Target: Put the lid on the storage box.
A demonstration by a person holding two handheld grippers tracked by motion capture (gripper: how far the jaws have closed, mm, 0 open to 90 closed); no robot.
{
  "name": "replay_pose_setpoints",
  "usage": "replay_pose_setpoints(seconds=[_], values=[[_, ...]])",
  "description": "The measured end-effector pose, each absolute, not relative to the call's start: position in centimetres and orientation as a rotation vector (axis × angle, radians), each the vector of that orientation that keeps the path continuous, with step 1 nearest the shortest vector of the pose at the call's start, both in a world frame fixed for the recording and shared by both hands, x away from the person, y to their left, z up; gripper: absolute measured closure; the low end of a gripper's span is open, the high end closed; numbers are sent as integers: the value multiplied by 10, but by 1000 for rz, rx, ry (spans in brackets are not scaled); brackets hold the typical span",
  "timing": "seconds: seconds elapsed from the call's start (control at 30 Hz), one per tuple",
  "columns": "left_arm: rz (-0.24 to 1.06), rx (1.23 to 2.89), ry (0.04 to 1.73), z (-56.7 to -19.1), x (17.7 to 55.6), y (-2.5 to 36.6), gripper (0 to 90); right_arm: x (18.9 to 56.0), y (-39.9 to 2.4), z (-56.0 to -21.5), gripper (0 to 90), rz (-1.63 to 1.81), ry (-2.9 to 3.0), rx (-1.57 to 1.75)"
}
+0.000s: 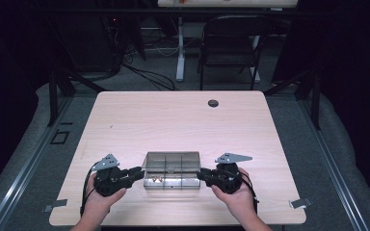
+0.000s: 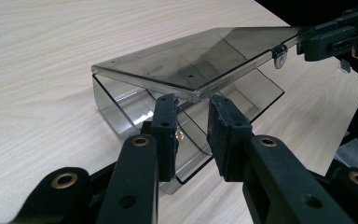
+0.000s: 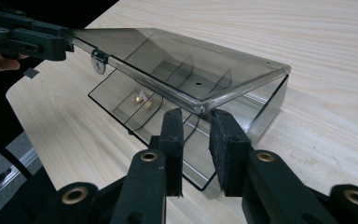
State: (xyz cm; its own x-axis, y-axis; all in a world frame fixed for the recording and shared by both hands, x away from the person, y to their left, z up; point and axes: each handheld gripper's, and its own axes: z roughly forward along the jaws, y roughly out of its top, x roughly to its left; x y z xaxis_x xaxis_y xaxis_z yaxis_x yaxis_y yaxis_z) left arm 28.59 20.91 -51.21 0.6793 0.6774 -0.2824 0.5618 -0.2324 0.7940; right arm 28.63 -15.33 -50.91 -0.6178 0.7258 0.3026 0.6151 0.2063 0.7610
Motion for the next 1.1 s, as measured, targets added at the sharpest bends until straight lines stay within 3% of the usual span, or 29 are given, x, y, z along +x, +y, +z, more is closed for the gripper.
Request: replay_pose_setpoints(seconds=[0.27, 1.1], values=[[143, 1910, 971, -517, 283, 209, 727, 280, -152, -510, 805, 1383, 2349, 1284], [114, 1959, 978, -537, 275, 207, 742, 270, -150, -532, 758, 1317, 2364, 1261]])
